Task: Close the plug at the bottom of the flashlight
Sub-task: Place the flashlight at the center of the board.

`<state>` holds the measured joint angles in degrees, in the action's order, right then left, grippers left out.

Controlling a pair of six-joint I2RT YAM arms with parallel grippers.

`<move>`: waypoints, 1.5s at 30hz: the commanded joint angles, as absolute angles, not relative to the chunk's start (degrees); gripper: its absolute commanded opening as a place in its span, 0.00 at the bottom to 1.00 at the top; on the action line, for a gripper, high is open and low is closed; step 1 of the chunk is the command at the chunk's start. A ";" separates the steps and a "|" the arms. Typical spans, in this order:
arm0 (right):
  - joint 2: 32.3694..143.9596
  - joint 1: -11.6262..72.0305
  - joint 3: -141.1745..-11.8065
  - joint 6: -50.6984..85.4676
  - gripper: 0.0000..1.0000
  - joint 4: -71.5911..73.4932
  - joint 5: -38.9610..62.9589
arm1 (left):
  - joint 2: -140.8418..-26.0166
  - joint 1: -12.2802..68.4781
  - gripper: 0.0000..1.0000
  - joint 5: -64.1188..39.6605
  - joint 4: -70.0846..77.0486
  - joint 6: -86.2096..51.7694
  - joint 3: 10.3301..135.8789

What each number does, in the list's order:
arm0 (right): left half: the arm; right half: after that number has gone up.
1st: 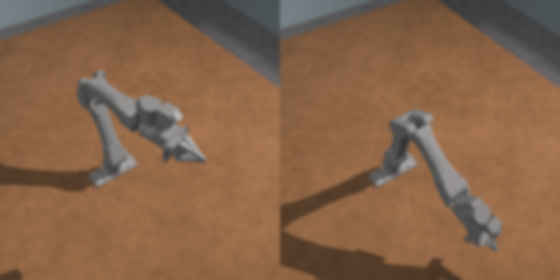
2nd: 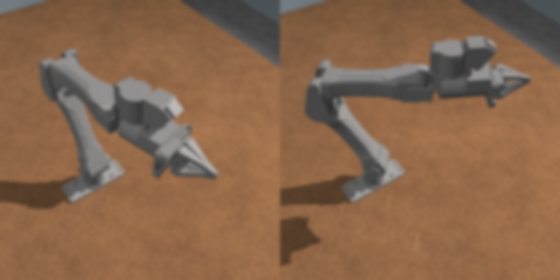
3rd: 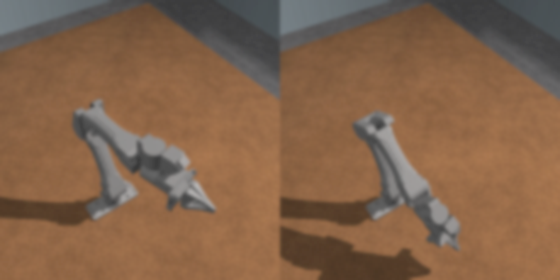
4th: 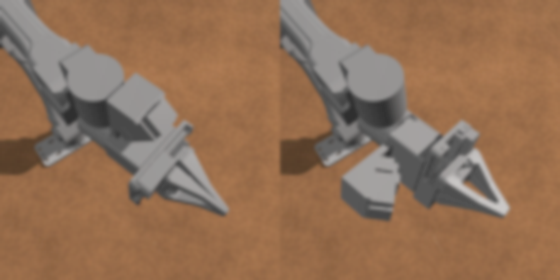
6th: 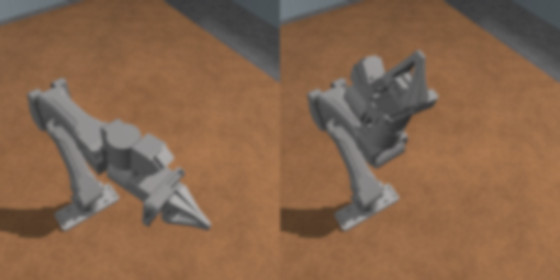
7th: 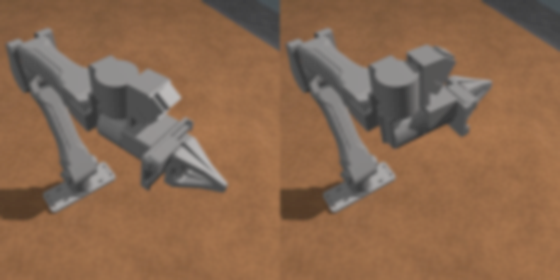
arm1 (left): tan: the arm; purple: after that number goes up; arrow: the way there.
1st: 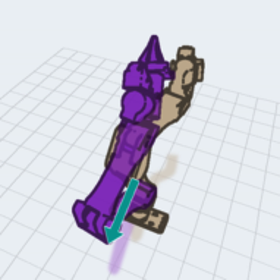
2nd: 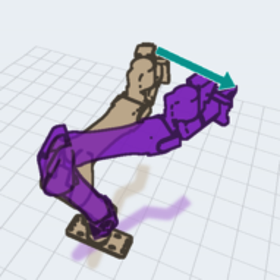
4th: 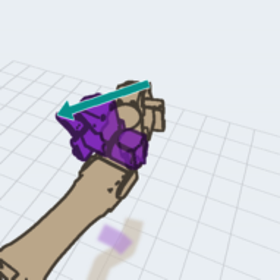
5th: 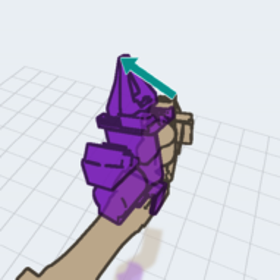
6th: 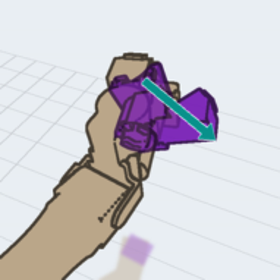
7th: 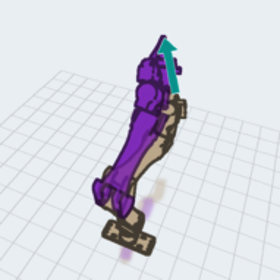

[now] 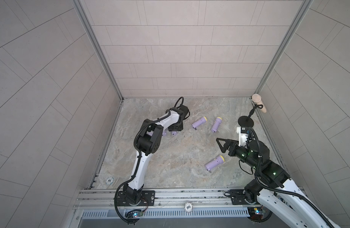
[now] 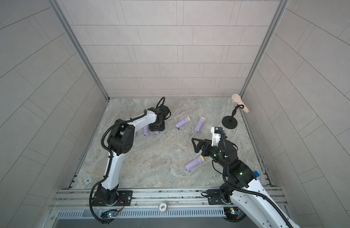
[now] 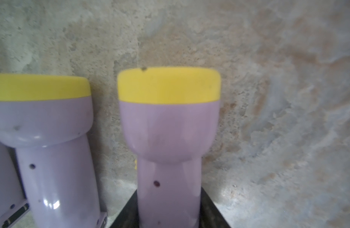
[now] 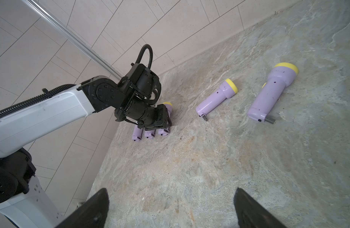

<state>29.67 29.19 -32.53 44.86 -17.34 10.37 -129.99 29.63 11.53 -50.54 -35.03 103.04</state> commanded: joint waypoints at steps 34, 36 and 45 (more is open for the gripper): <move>29.25 29.17 -32.58 45.12 1.00 -16.88 10.66 | -127.09 31.54 0.61 12.35 -53.62 -34.72 104.02; 29.18 29.15 -32.59 45.14 1.00 -16.88 10.74 | -126.72 31.48 0.62 12.52 -54.04 -34.72 104.32; 29.23 29.12 -32.34 45.40 1.00 -16.49 10.94 | -124.26 32.01 0.63 15.15 -55.25 -34.20 105.21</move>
